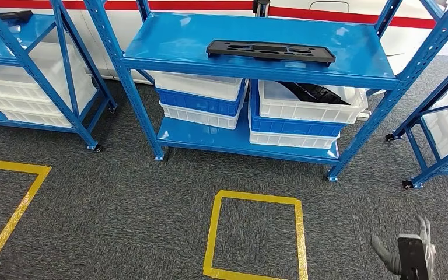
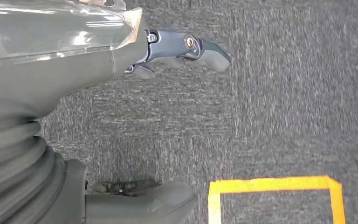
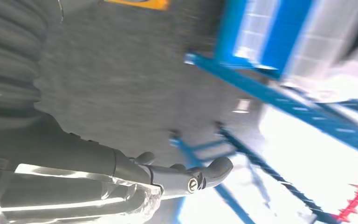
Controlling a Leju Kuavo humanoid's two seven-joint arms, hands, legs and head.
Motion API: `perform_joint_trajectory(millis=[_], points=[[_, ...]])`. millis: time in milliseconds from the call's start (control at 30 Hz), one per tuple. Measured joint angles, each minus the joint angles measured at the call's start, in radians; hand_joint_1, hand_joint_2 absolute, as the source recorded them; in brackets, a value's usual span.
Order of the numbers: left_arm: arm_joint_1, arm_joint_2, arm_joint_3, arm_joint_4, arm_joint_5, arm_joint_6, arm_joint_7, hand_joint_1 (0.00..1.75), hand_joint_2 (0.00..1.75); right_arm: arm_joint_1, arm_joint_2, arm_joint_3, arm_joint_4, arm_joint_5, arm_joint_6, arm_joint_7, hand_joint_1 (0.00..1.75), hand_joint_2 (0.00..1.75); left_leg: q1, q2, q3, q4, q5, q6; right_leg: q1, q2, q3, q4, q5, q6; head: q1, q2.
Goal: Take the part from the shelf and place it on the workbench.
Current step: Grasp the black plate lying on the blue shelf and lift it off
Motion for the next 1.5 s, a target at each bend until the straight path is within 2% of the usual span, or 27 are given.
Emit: perform_joint_trajectory(millis=[133,367,533,700,867,933,1133,1400,1500], points=[[0.0,0.001,-0.005,0.0,0.007,-0.009,0.001,0.0,1.75,-0.045,-0.056,0.08,-0.08,-0.051,0.015,0.008,0.0,1.75,0.0,0.0,0.0,0.0,0.001,0.001,0.0,0.0,0.0,0.0,0.0,0.0,0.0,0.0],[0.0,0.001,-0.011,0.0,0.023,-0.009,0.003,0.0,1.75,-0.18,-0.14,0.218,-0.176,-0.167,0.115,0.05,0.0,1.75,0.0,0.0,0.0,0.0,0.002,0.002,0.0,0.0,0.0,0.0,0.001,0.0,0.0,0.0],[0.0,0.001,-0.023,0.0,0.03,-0.005,0.004,0.0,1.75,-0.303,-0.184,0.314,-0.221,-0.162,0.145,0.078,0.0,1.75,0.0,0.0,-0.001,0.0,0.002,0.002,0.0,0.0,0.0,0.001,0.001,0.001,0.0,0.0],[-0.001,0.001,-0.034,0.0,0.031,0.006,0.005,0.0,1.75,-0.447,-0.212,0.45,-0.267,-0.028,0.104,0.116,0.0,1.75,0.0,0.0,-0.001,0.0,0.002,0.002,0.0,0.0,0.0,0.001,0.001,0.001,0.0,0.0],[0.0,0.001,-0.048,0.0,0.031,0.029,0.004,0.0,1.75,-0.558,-0.23,0.625,-0.322,0.321,-0.038,0.159,0.0,1.75,0.0,-0.001,-0.001,0.0,0.003,0.002,0.0,0.0,-0.001,0.001,0.001,0.001,0.0,0.0],[0.0,0.003,-0.054,0.0,0.03,0.039,0.003,0.0,1.75,-0.574,-0.237,0.696,-0.345,0.404,-0.062,0.189,0.0,1.75,0.001,-0.001,-0.001,0.0,0.003,0.002,0.001,0.0,-0.001,0.001,0.001,0.001,0.0,0.0],[-0.001,0.02,-0.066,-0.005,0.033,0.056,0.003,0.0,1.75,-0.573,-0.25,0.826,-0.363,0.433,-0.074,0.219,0.0,1.75,0.001,-0.001,-0.001,0.0,0.002,0.002,0.0,0.0,-0.001,0.001,0.001,0.001,0.0,0.0],[-0.002,0.037,-0.062,-0.03,0.088,0.078,0.003,0.0,1.75,-0.559,-0.29,0.907,-0.327,0.438,-0.08,0.218,0.0,1.75,0.0,-0.001,-0.001,0.001,0.002,0.002,0.0,-0.001,-0.001,0.001,0.001,0.001,0.0,0.0],[-0.005,0.041,-0.062,-0.037,0.085,0.082,0.008,0.0,0.44,-0.546,-0.309,0.928,-0.301,0.466,-0.101,0.24,0.0,1.75,0.0,-0.001,-0.001,0.001,0.002,0.002,0.0,-0.001,-0.001,0.001,0.001,0.001,0.0,0.0]])
